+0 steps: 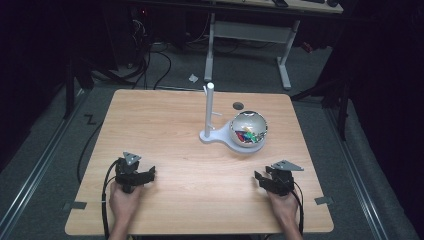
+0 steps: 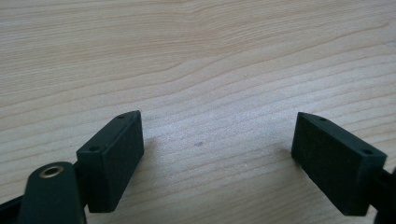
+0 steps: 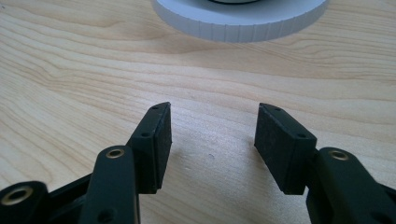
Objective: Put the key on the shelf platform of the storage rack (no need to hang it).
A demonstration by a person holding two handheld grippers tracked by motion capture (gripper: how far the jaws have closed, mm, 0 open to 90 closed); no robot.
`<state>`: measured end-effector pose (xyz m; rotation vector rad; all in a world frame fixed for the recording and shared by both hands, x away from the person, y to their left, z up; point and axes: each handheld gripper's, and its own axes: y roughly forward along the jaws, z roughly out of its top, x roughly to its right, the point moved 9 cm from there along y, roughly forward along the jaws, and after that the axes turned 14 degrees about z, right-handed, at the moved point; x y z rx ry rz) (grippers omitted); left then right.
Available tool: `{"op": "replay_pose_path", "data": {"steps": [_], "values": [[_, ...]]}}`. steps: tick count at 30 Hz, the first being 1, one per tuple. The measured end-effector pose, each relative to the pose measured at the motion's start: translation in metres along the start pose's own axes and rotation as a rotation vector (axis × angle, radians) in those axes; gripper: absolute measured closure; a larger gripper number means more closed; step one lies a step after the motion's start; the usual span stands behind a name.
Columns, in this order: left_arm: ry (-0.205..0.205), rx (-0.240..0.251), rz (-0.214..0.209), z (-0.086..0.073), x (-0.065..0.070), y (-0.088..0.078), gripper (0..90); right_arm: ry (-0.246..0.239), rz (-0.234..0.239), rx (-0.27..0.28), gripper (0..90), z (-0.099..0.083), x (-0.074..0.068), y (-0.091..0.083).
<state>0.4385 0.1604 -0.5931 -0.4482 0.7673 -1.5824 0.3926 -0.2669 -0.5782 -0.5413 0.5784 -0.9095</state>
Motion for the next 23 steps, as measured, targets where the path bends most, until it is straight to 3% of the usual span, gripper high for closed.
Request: {"op": "replay_pose_path", "data": {"steps": [11, 23], "values": [[0.0, 0.0, 0.0, -0.0001, 0.0, -0.0001, 17.2, -0.042, -0.06, -0.042, 42.5, -0.0016, 0.005, 0.0025], [0.0, 0.0, 0.0, -0.0002, 0.0001, -0.0002, 17.2, -0.041, -0.056, -0.047, 39.4, -0.0006, 0.0068, 0.0036]]}}
